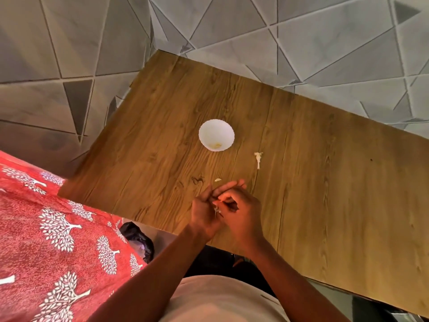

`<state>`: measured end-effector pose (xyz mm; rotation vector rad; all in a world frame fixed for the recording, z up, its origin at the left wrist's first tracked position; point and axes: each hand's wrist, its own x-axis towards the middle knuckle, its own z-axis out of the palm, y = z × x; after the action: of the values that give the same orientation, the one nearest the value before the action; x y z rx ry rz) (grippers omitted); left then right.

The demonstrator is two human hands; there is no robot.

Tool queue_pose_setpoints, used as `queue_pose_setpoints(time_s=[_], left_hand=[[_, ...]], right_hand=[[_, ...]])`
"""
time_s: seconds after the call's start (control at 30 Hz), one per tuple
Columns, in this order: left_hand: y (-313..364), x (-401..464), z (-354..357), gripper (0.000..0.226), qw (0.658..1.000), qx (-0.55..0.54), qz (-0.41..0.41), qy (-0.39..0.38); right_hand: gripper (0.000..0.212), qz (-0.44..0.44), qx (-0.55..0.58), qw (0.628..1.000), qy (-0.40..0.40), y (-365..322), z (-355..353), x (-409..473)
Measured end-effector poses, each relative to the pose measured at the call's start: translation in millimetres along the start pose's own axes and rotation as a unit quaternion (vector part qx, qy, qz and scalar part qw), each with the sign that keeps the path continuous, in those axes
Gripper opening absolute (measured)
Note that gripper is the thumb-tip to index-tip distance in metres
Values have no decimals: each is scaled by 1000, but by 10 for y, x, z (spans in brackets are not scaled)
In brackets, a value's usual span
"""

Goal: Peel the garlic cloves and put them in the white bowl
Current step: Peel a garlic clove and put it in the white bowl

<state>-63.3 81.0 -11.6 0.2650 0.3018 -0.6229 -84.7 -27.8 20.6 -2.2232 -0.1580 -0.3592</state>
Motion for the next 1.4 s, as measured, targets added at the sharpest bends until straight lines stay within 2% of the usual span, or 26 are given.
queue_pose_setpoints(time_s=[0.17,0.33,0.43,0.53,0.6,0.67,0.73,0.8,0.87,0.97,1.03,1.1,1.17,1.27,1.4], left_hand=[[89,-100,-18,61,995,-40,71,51],[170,-218,-107,62,986,-69,128,85],[153,-234,-138,65,980,-77,153,105],[125,-225,-136,63,976,-77,170,112],[104,-215,-129,62,975,-73,175,118],[87,-202,-130,62,974,-67,182,120],[67,-191,-125,63,973,-62,180,130],[55,-186,-135,62,973,-57,178,133],[59,-190,-145,62,974,-58,173,131],[74,-213,-172,63,979,-53,158,119],[88,-226,-183,64,981,-51,147,116],[105,-237,-194,65,983,-52,137,113],[125,-253,-206,66,985,-53,125,109],[146,-283,-231,67,988,-56,106,100],[192,-304,-278,67,992,-54,75,84]], right_hand=[[15,10,21,999,-24,317,-319,51],[34,-26,-107,983,-148,766,-157,116],[38,-128,-175,957,-193,805,-65,95],[41,-250,-179,918,-250,871,-129,-69],[41,-277,-157,905,-283,949,-234,-147],[46,-233,-121,925,-273,1008,-328,-137],[45,-125,-88,961,-230,1041,-378,-117],[39,-51,-81,977,-191,1084,-367,-88],[32,-70,-79,973,-204,1088,-336,-76],[26,-191,-56,943,-267,999,-305,-135],[27,-194,-44,948,-250,967,-282,-192],[28,-96,-25,980,-174,924,-267,-226],[31,18,-4,995,-98,858,-240,-230],[37,103,27,990,-90,759,-180,-192],[38,139,1,985,-107,757,-124,-150]])
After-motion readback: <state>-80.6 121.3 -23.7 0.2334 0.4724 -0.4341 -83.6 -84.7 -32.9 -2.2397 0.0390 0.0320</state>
